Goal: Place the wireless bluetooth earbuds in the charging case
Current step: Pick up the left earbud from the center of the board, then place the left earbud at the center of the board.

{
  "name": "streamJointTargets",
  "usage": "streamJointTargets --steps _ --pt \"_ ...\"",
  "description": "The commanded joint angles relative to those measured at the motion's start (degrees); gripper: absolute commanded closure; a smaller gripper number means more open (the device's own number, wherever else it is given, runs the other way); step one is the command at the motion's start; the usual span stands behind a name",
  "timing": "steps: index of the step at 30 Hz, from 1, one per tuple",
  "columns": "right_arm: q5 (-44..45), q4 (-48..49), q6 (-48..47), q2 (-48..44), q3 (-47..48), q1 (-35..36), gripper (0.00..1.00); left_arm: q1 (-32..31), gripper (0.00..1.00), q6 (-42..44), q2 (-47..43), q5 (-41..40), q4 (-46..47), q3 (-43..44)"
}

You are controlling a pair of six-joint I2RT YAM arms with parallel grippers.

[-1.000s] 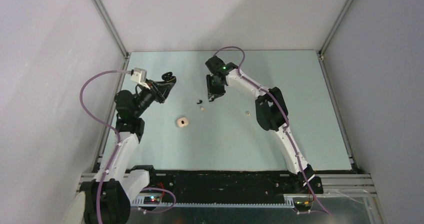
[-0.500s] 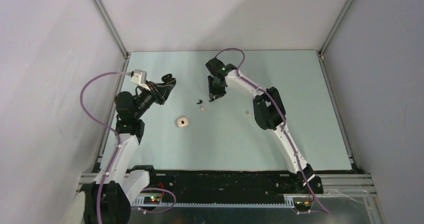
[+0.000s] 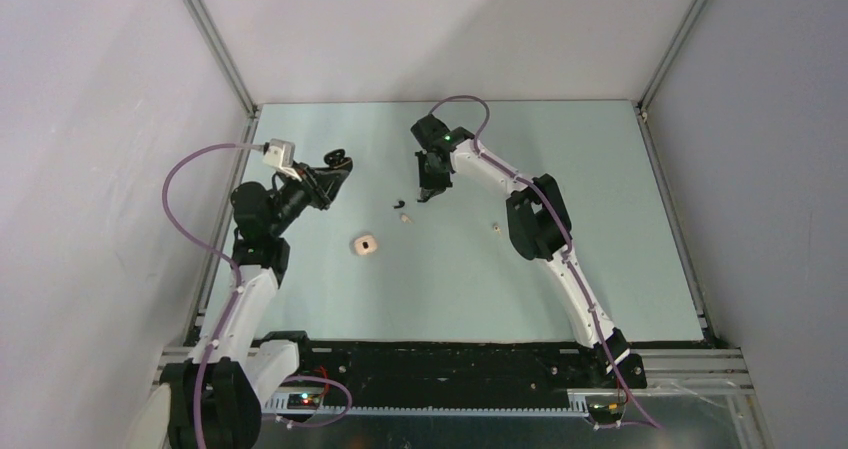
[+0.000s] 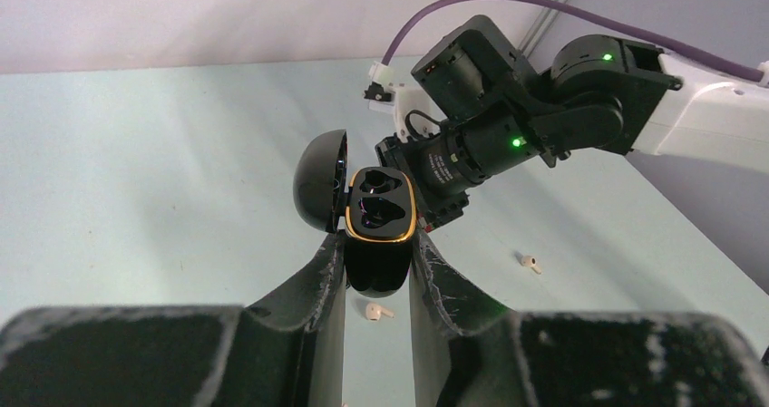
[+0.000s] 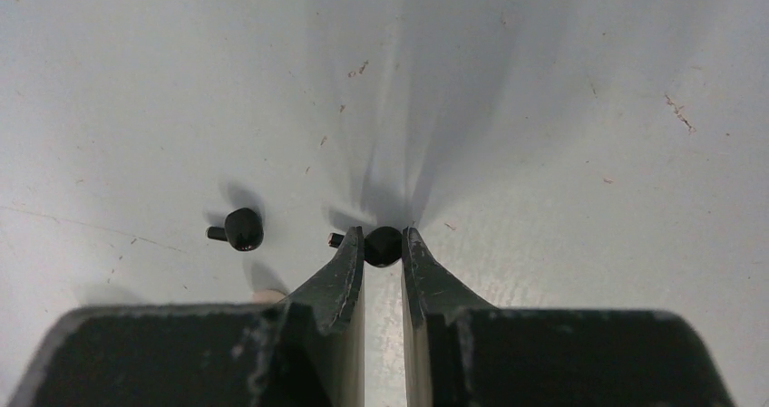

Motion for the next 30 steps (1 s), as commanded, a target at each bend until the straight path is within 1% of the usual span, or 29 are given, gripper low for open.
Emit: streamJointTargets --steps 1,4,5,6,7,8,9,10,11,12,13,14,15,16,17,18,19,20,21,22,23,25,27,30 --pt "3.18 1.21 -5.36 -5.68 -0.95 -0.25 1.0 0.61 1.0 0.57 1.48 0.89 1.99 -0.57" --pt "3.42 5.09 -10.83 -10.07 -2.86 -1.43 1.0 0.5 1.0 1.66 2.97 3.08 2.79 -0.06" --pt "3.17 8.32 -14.17 -13.37 -3.81 -1.67 1.0 0.51 1.0 2.11 3.31 3.6 2.96 0.17" --pt "2.42 12.93 -18.19 -15.17 -7.0 -2.06 1.0 0.39 1.0 2.14 4.36 4.9 3.37 0.87" --pt "2.23 15.47 -20.27 -19.76 -9.26 -2.11 1.0 0.37 1.0 2.08 5.15 5.92 3.68 1.34" --pt "0.69 21.86 -24.7 -22.45 -14.45 -2.33 1.0 0.2 1.0 1.99 6.82 8.26 4.38 2.59" --pt "-0.57 25.38 -27.66 -27.76 -17.77 -2.38 1.0 0.06 1.0 1.71 7.83 9.4 4.81 4.09" --pt "-3.13 33.15 -33.65 -30.71 -24.82 -2.37 1.0 -0.23 1.0 1.46 9.85 11.64 5.98 4.84" --pt "-5.95 37.22 -36.7 -36.48 -28.32 -2.36 1.0 -0.46 1.0 1.2 11.02 12.89 6.7 6.46" --pt "-7.66 46.63 -42.76 -39.11 -35.49 -2.76 1.0 -1.02 1.0 1.42 13.32 15.68 7.95 7.38" --pt "-12.42 50.91 -45.56 -44.12 -38.84 -3.21 1.0 -1.34 1.0 1.45 14.51 17.8 8.39 9.62" --pt "-14.77 58.27 -50.21 -46.23 -44.45 -4.45 1.0 -1.54 1.0 0.83 17.01 18.43 8.79 10.77" --pt "-19.73 61.03 -52.27 -50.03 -46.35 -5.07 1.0 -1.61 1.0 0.09 18.24 20.29 8.9 13.63" --pt "-22.03 65.26 -55.6 -51.56 -49.12 -6.52 1.0 -2.99 1.0 -1.6 20.95 21.26 8.61 15.1" --pt "-25.44 66.82 -57.08 -54.39 -49.92 -7.11 1.0 -3.3 1.0 -2.53 22.19 22.96 8.11 18.4" --pt "-26.94 69.45 -59.77 -56.79 -51.0 -8.02 1.0 -3.79 1.0 -4.04 23.94 23.69 6.76 20.17" --pt "-29.72 70.8 -61.14 -57.84 -52.15 -8.4 1.0 -4.68 1.0 -4.27 24.99 25.47 5.42 23.21" --pt "-30.84 73.77 -64.61 -59.85 -52.88 -8.27 1.0 -5.29 1.0 -4.32 25.27 26.45 5.02 24.42" --pt "-32.43 75.16 -66.68 -60.73 -54.6 -7.43 1.0 -6.75 1.0 -4.28 25.23 28.07 4.58 26.27" --pt "-32.9 78.33 -71.6 -62.53 -55.69 -6.07 1.0 -7.46 1.0 -4.36 25.08 28.76 4.56 26.92" --pt "-33.52 79.85 -74.04 -63.39 -58.07 -4.68 1.0 -9.37 1.0 -4.39 24.53 29.97 4.49 27.71" --pt "-34.56 85.57 -85.68 -65.8 -62.11 -1.7 1.0 -11.88 1.0 -3.69 23.55 32.33 4.99 27.48" --pt "-35.26 90.2 -92.68 -67.58 -65.97 1.33 1.0 -14.42 1.0 -1.33 22.33 34.36 5.24 25.77" --pt "-37.96 92.23 -101.35 -69.28 -69.89 3.64 1.0 -16.54 1.0 0.36 21.23 34.94 5.77 23.14"
